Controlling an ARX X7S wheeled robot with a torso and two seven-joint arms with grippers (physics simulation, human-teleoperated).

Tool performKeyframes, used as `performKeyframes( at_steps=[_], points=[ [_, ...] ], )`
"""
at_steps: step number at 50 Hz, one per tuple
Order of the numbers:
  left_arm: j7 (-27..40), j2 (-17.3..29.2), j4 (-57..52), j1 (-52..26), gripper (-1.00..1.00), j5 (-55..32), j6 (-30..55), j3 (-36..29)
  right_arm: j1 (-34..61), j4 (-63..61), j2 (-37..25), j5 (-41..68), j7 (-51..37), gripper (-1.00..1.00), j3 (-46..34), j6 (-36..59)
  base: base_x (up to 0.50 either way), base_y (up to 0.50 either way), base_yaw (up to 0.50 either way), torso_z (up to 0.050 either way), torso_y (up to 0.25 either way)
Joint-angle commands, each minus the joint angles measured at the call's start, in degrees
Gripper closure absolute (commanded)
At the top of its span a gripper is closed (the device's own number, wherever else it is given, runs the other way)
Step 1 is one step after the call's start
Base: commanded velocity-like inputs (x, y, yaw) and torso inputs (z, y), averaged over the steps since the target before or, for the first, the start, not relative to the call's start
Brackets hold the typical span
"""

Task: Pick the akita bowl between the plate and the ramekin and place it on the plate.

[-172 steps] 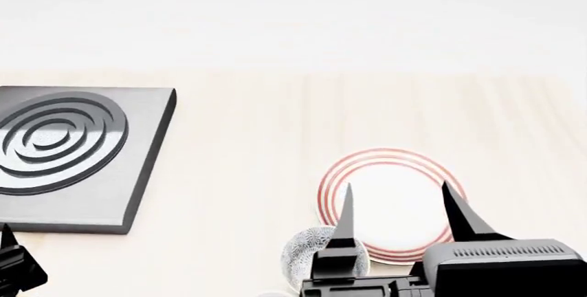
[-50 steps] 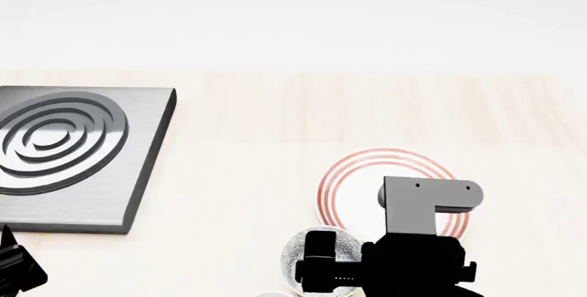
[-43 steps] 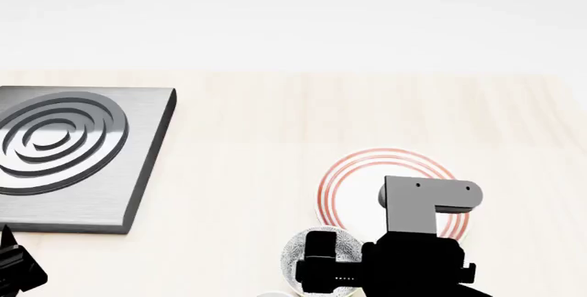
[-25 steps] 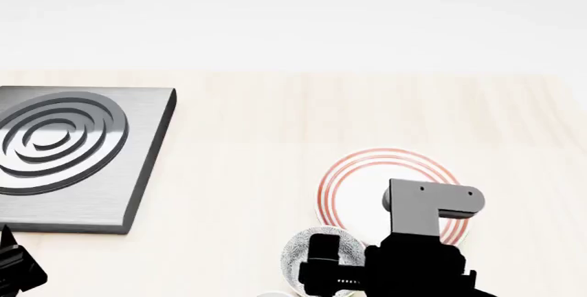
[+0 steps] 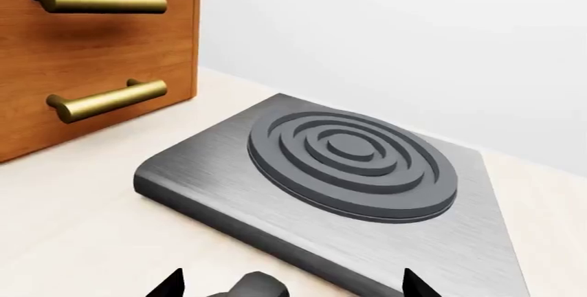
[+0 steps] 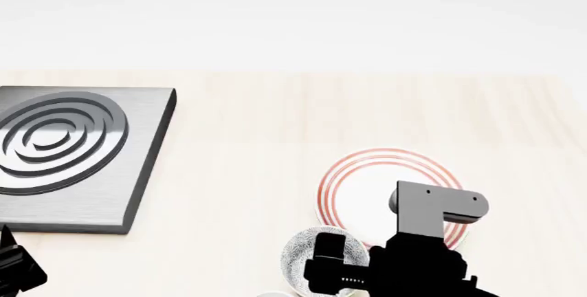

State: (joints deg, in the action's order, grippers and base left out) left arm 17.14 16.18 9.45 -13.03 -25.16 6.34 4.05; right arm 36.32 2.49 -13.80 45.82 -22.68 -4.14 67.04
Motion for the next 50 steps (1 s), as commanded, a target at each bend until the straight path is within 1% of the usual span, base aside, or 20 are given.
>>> performKeyframes(
  at_steps=[1,21,50],
  points=[
    [0.18,0.15,-0.24,0.14,-1.00,-0.21,0.05,-0.08,0.51,3.16,0.42,0.16,1.18,-1.00,0.07,-1.64,0.00,0.00,0.00,0.000,0.000],
    [0.44,0.25,-0.10,0.08,-1.00,-0.35,-0.15,-0.36,0.22,6.24,0.03,0.43,2.91,-1.00,-0.43,-3.16,0.00,0.00,0.00,0.000,0.000],
    [0.55,0.43,0.32,-0.03,-1.00,-0.64,-0.50,-0.72,0.33,7.59,-0.54,1.47,3.53,-1.00,-1.82,-2.75,0.00,0.00,0.00,0.000,0.000]
  ],
)
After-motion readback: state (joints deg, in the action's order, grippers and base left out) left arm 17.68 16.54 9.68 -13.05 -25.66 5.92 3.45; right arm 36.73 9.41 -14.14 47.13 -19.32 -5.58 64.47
